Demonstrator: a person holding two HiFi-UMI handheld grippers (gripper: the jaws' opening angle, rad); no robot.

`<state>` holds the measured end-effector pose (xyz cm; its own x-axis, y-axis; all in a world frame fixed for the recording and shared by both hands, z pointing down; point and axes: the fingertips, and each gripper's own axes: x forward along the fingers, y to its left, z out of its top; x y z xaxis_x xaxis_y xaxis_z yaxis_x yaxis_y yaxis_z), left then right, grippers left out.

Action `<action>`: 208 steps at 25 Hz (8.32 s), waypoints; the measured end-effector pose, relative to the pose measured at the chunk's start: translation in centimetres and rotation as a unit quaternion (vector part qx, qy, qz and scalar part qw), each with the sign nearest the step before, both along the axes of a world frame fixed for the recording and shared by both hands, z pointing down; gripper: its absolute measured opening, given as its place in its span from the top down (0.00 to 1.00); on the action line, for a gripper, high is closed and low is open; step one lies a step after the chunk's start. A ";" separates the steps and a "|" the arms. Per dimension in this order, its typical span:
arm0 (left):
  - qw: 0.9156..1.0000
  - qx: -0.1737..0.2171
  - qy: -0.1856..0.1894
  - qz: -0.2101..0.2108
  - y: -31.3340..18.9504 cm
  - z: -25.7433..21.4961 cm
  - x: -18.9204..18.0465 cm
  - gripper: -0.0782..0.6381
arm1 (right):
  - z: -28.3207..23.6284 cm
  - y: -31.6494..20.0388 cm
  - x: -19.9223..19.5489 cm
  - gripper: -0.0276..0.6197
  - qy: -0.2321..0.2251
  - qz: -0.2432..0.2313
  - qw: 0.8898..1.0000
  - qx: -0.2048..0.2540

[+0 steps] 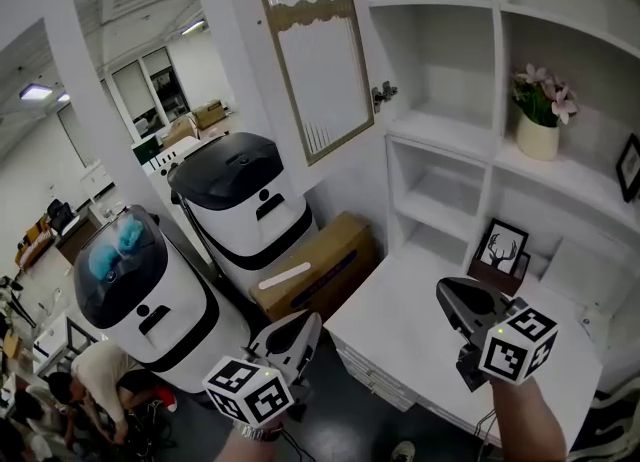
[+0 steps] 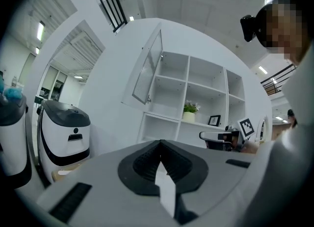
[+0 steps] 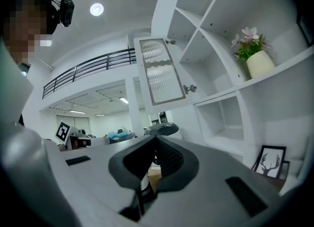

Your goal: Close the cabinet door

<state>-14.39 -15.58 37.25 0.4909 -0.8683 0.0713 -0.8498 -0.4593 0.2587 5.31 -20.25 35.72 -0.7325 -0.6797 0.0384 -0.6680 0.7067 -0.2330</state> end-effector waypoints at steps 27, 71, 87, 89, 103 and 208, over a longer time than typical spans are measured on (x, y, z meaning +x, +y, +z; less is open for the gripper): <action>0.997 0.059 -0.015 -0.056 -7.8 -4.8 -1.8 0.88 | -2.8 -8.1 -0.3 0.95 -0.017 -0.041 0.999 0.029; 0.995 0.092 -0.026 0.021 -21.0 -7.7 -4.0 0.74 | -4.1 -14.7 -2.9 0.95 -0.029 0.042 0.998 0.034; 0.992 0.100 -0.034 0.071 -18.8 -7.6 0.6 0.75 | -6.9 -13.4 -3.5 0.95 -0.027 0.025 0.997 0.068; 0.991 0.101 -0.035 0.078 -18.6 -7.6 1.2 0.75 | -7.4 -13.3 -4.0 0.94 -0.027 0.020 0.997 0.072; 0.988 0.105 -0.035 0.112 -17.6 -7.6 4.4 0.71 | -9.8 -11.4 -9.4 0.74 -0.014 -0.044 0.995 0.093; 0.932 0.051 0.027 0.359 -22.1 -4.2 15.4 0.88 | -8.8 -23.4 13.9 0.71 0.075 0.377 0.921 0.066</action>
<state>1.06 -37.67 33.04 0.9483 -0.3155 -0.0341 -0.3012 -0.9288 0.2161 19.22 -43.63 26.87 -0.0443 -0.9988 -0.0190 -0.9981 0.0450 -0.0432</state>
